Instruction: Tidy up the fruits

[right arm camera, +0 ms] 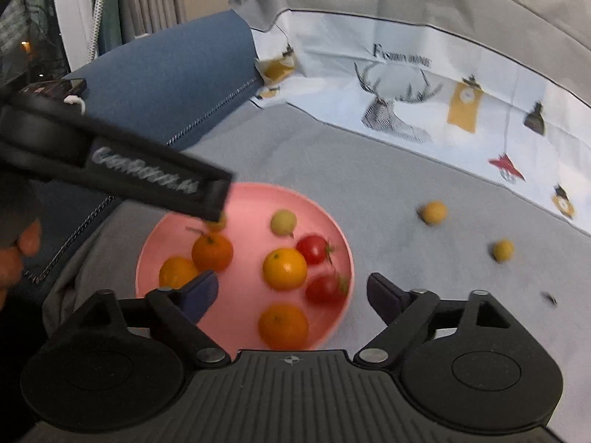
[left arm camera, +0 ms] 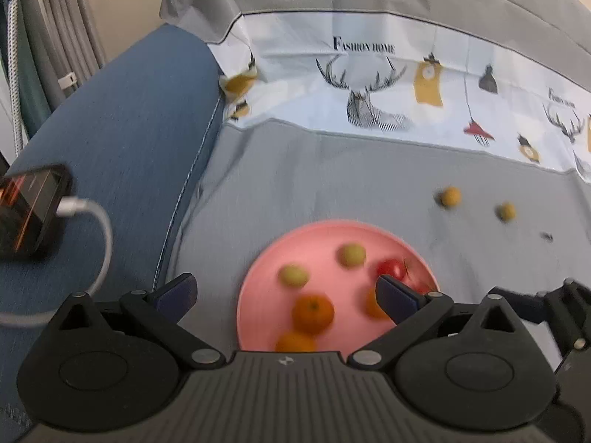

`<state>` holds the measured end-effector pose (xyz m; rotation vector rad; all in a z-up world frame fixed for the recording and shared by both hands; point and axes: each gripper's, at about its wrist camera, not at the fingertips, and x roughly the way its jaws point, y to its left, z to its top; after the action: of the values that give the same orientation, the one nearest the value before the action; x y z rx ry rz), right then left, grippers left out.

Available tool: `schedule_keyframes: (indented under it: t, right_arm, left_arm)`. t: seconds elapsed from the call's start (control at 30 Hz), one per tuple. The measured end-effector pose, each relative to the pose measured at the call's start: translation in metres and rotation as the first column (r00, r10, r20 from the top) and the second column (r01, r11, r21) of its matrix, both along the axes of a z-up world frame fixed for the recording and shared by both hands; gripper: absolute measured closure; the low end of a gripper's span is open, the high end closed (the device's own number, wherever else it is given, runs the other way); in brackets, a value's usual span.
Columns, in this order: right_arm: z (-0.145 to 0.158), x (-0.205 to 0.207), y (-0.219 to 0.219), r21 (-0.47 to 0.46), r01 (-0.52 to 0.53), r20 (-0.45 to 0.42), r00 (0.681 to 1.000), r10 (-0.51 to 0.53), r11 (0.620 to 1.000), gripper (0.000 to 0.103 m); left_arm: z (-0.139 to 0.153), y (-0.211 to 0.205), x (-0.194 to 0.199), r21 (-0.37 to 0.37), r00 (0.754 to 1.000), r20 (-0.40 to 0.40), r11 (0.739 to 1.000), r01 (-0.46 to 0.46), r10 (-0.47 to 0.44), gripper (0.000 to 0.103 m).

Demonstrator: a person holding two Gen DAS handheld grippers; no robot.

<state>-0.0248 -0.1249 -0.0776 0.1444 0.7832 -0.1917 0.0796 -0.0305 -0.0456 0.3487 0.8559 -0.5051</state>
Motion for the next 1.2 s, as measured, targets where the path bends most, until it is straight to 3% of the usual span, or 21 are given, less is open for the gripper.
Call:
schedule_keyframes:
  t: [0.27,0.57,0.83,1.2]
  right_arm:
    - [0.023,-0.059,0.03,0.046,0.036,-0.039,0.999,-0.034,0.998,0.003]
    - [0.063,-0.107,0.07,-0.11,-0.003,0.069,0.998,0.01,0.994,0.001]
    - [0.086,-0.145,0.081,-0.131,0.039,0.148,0.989,-0.019,0.991,0.001]
    - [0.097,-0.181,0.081,-0.125,0.095,0.215,0.974,-0.067,0.988,0.001]
  left_arm:
    - [0.011,0.049,-0.061,0.028,0.999,-0.023,0.999,-0.045,0.046,0.0]
    - [0.04,0.098,-0.107,-0.009,0.995,0.019,0.995,-0.098,0.099,0.0]
    - [0.067,0.104,-0.151,-0.05,0.988,0.137,0.997,-0.065,0.071,0.0]
    - [0.081,0.104,-0.175,-0.056,0.982,0.178,0.997,-0.053,0.062,0.0]
